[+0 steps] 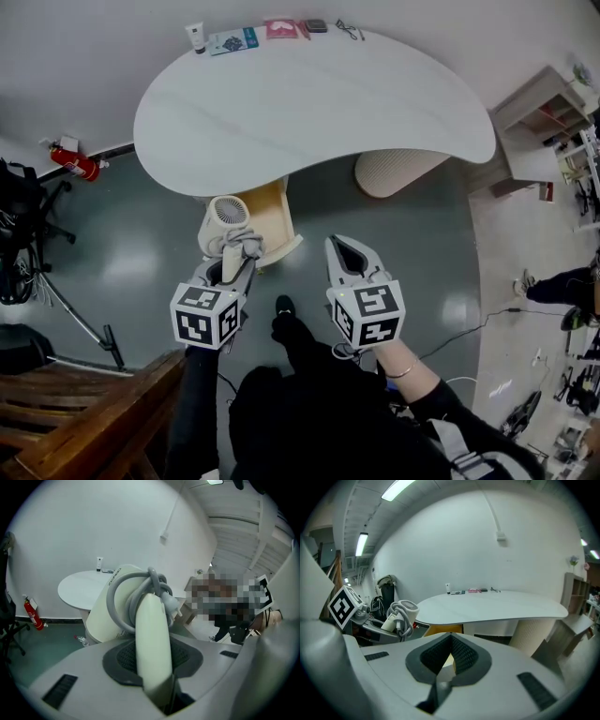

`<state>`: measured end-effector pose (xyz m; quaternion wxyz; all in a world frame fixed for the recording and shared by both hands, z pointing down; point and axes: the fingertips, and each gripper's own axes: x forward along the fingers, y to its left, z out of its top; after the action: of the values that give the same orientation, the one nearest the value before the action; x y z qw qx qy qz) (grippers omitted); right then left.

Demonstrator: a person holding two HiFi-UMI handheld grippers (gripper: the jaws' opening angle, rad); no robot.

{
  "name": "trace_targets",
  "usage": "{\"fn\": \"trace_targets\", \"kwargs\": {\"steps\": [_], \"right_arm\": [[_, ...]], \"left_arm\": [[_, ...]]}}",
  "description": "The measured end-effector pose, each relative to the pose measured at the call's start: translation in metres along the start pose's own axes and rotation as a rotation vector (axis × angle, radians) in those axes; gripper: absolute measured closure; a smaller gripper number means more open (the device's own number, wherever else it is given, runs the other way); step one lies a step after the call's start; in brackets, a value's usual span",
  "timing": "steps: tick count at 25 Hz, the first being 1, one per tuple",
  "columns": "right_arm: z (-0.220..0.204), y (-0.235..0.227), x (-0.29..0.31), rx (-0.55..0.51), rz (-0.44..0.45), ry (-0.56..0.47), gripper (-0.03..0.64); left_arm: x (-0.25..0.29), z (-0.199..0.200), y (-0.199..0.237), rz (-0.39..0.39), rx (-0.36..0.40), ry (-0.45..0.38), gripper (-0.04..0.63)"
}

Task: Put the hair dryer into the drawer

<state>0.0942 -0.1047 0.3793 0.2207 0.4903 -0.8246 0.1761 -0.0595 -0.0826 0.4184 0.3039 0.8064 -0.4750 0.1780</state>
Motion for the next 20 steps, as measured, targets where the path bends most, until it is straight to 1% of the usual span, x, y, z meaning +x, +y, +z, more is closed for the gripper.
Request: {"fn": "trace_targets", "kwargs": {"steps": [9,20], "right_arm": [[0.001,-0.011,0.016,0.01,0.005,0.016,0.615],[-0.001,-0.025,0.028,0.052,-0.006,0.039,0.615]], "left_arm": [[0.029,-0.016,0.005,-0.048,-0.003,0.159,0.471],[0.056,-0.033,0.007,-0.103,0.091,0.37,0.471]]}}
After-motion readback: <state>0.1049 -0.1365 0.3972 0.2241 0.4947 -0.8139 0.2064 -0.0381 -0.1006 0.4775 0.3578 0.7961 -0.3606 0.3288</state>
